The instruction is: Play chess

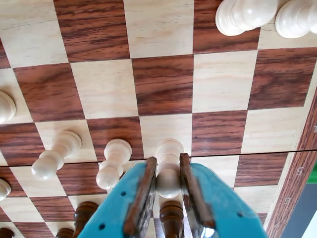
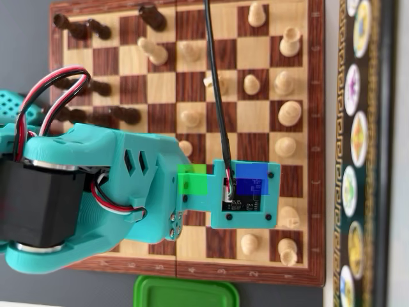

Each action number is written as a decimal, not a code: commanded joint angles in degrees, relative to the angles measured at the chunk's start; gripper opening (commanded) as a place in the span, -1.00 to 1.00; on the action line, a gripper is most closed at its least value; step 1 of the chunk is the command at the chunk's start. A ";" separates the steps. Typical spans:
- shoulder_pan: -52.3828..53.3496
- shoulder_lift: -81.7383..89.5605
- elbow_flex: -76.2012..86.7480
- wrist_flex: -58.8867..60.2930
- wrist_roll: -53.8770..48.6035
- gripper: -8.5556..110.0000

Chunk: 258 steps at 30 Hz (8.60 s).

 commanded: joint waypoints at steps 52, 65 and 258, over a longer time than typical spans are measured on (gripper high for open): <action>-0.79 -0.62 2.20 -3.60 -0.18 -0.62; -1.49 1.23 -0.44 -3.52 -0.18 -0.62; -10.72 107.40 92.29 -176.84 2.20 -0.62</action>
